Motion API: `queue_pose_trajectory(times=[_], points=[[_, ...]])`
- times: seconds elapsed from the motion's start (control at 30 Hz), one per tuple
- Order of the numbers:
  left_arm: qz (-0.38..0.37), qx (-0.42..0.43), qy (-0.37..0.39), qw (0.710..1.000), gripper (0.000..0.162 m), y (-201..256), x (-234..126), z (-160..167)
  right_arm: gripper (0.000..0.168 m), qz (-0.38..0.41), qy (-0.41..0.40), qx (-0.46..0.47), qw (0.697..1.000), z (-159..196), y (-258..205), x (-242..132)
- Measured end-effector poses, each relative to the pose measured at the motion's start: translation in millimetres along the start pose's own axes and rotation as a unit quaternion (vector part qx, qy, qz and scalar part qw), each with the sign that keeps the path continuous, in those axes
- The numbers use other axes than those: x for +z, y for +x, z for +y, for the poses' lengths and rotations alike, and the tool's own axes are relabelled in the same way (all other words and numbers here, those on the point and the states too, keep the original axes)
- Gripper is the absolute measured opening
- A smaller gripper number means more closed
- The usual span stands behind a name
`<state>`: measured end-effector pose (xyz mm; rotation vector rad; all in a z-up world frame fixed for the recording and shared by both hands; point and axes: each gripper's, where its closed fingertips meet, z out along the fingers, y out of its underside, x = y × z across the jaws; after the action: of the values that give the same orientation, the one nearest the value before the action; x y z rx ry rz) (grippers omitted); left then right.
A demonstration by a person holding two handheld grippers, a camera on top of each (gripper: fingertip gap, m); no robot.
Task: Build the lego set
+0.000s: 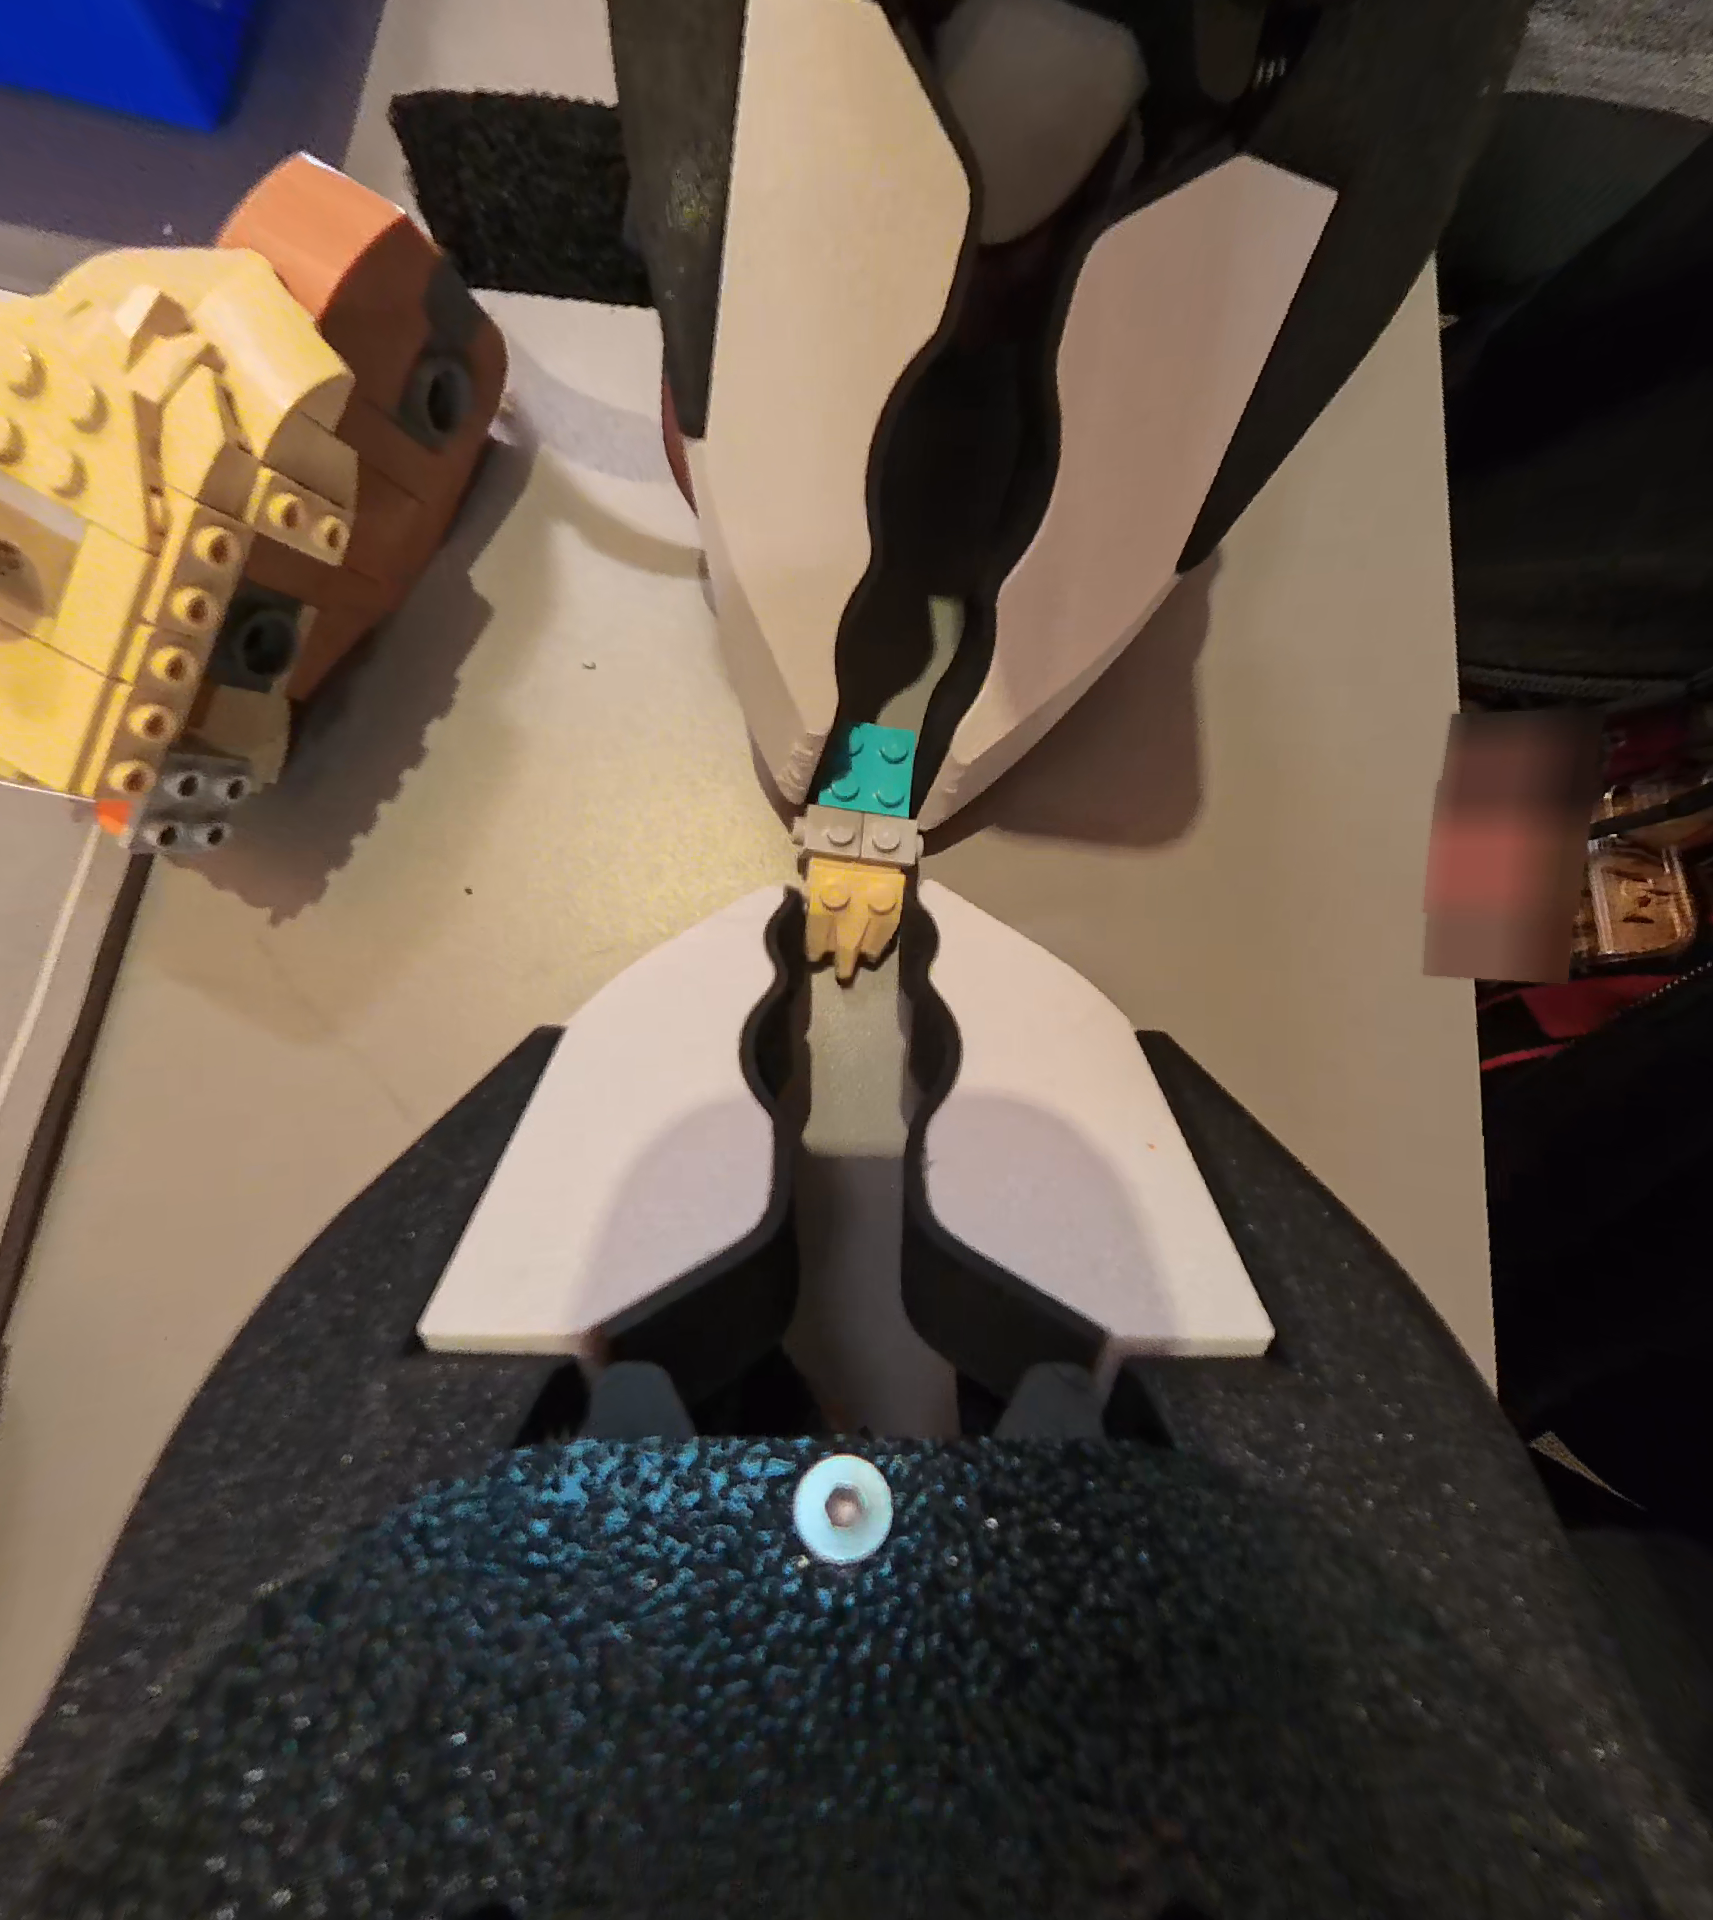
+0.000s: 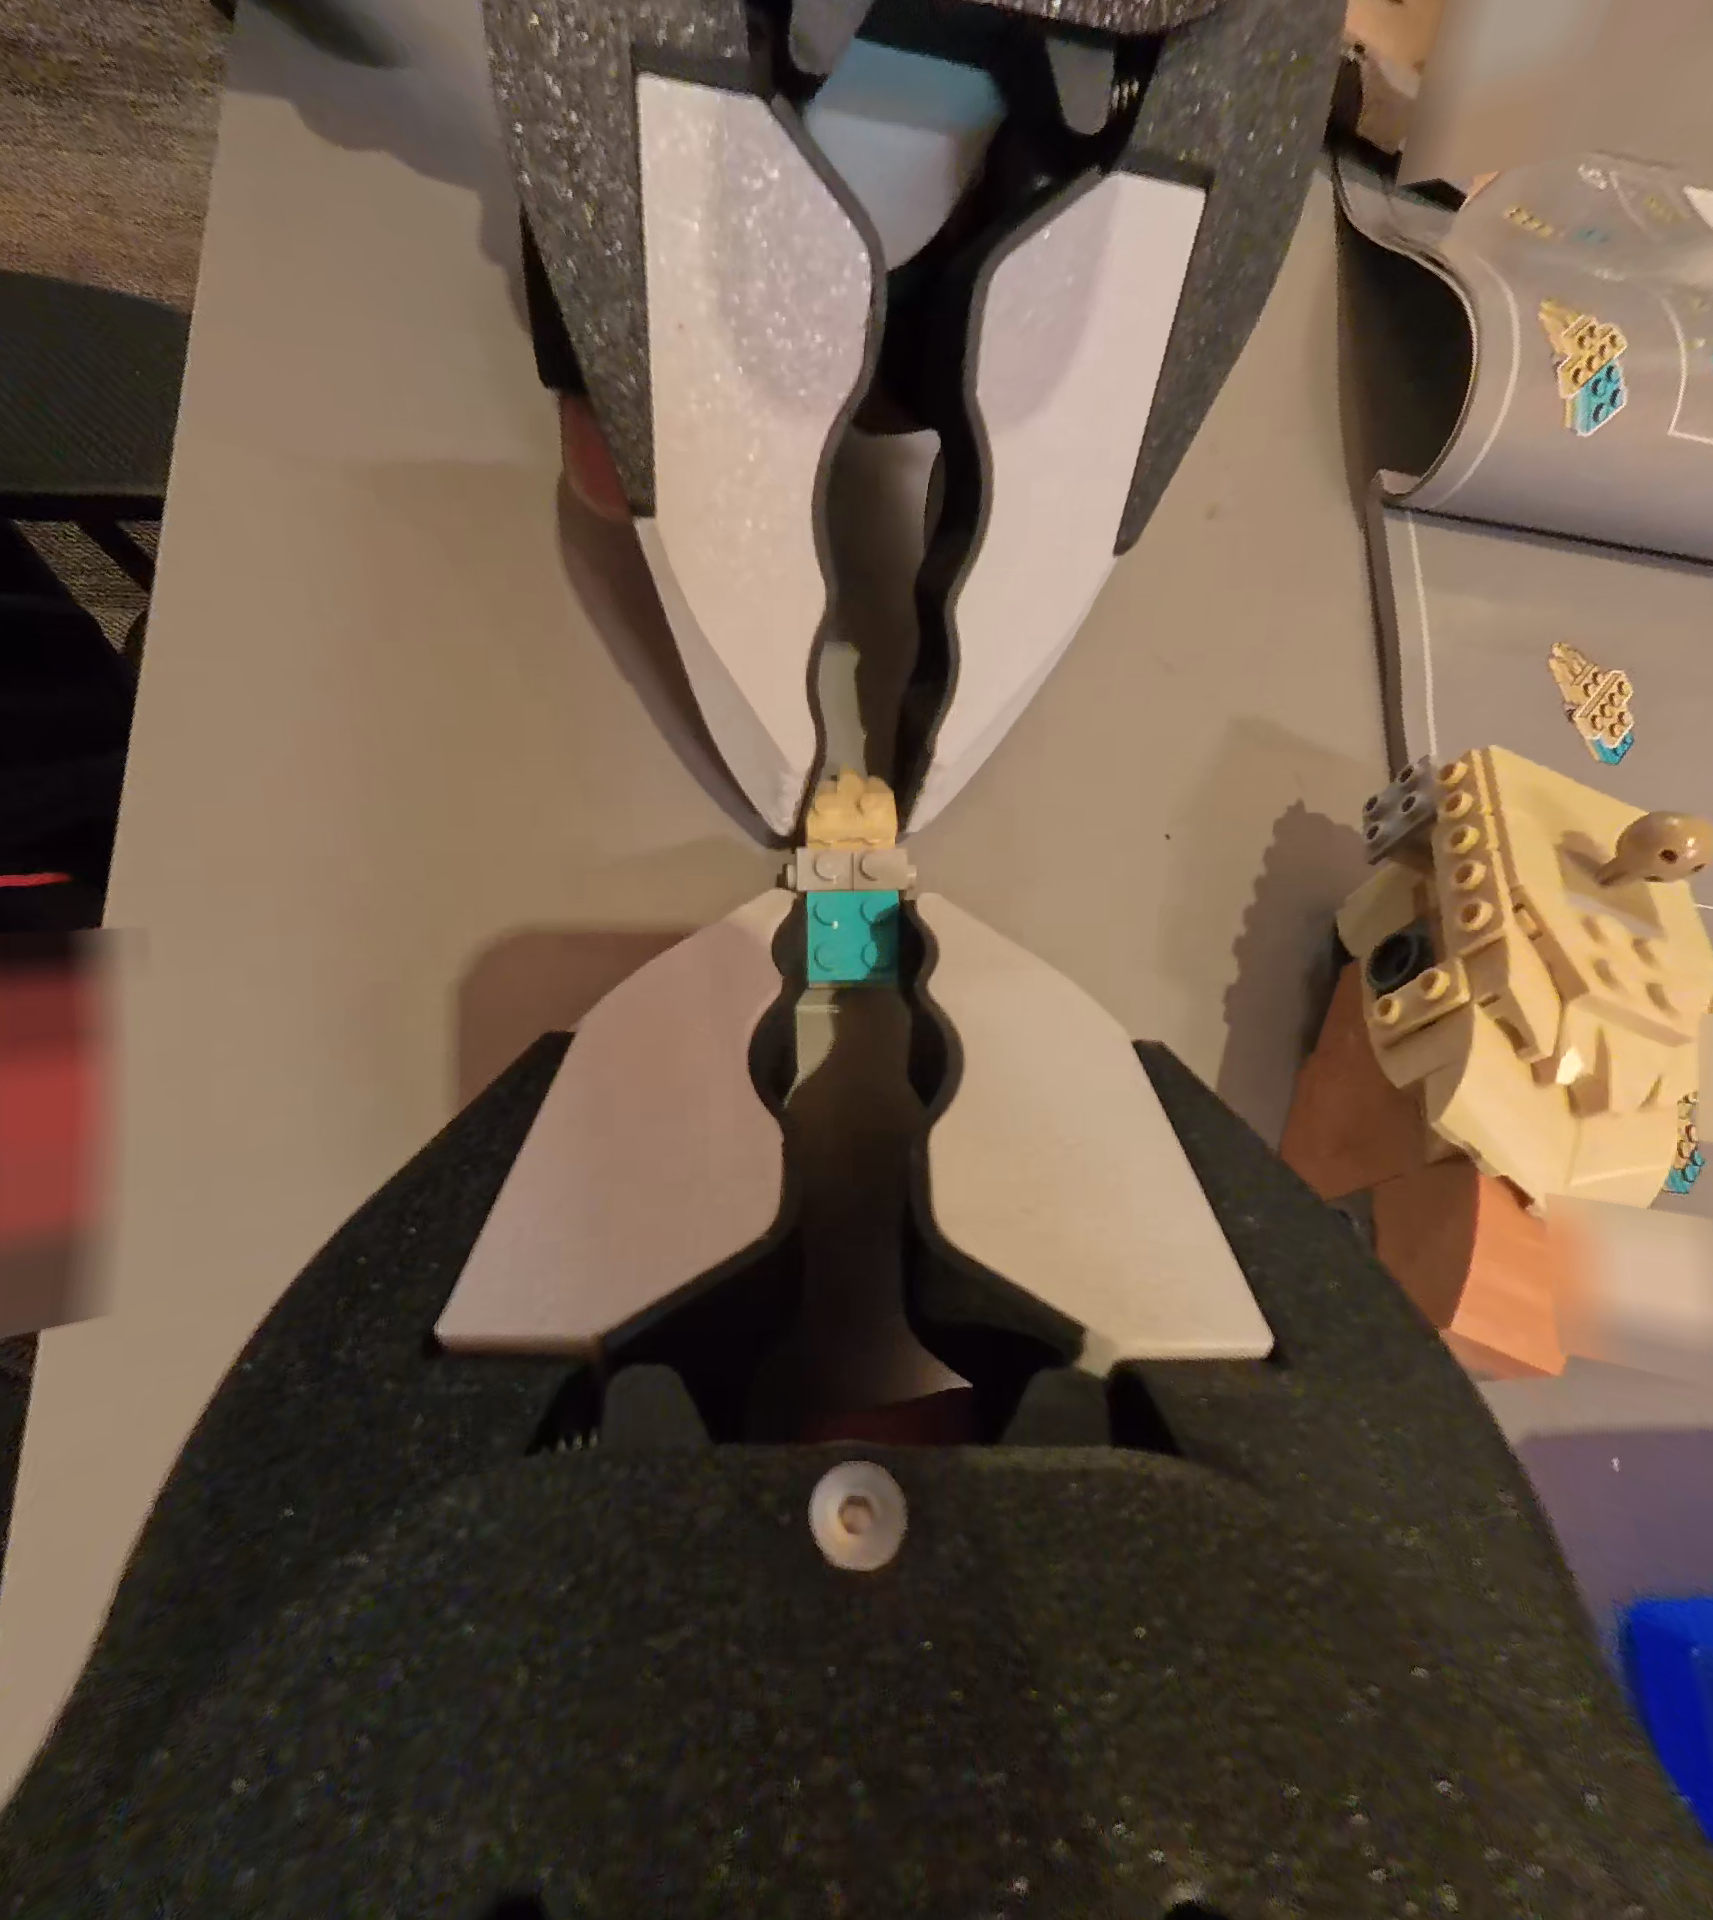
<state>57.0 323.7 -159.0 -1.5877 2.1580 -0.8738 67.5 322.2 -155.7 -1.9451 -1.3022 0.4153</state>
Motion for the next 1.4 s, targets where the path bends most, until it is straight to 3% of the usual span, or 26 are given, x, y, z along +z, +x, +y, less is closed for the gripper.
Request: queue_pose_trajectory(times=[0.03,0.43,0.97,1.4], points=[[-0.001,0.001,0.000,1.000,0.017,-0.2,0.4,-0.1,0.016,0.002,0.000,-0.003,1.000,-0.3,0.0,0.2],[-0.007,0.008,0.000,1.000,0.017,-0.7,-3.6,-3.8,0.016,0.020,0.011,-0.020,1.000,-6.0,1.5,-1.9],[-0.115,0.157,-0.029,0.981,0.017,-5.0,-10.6,-11.2,0.016,-0.036,0.063,0.092,0.993,-16.4,3.6,-11.6],[-0.075,0.105,-0.014,0.992,0.017,-1.3,-8.4,-7.3,0.016,-0.024,0.089,0.048,0.995,-27.7,0.6,-15.9]])
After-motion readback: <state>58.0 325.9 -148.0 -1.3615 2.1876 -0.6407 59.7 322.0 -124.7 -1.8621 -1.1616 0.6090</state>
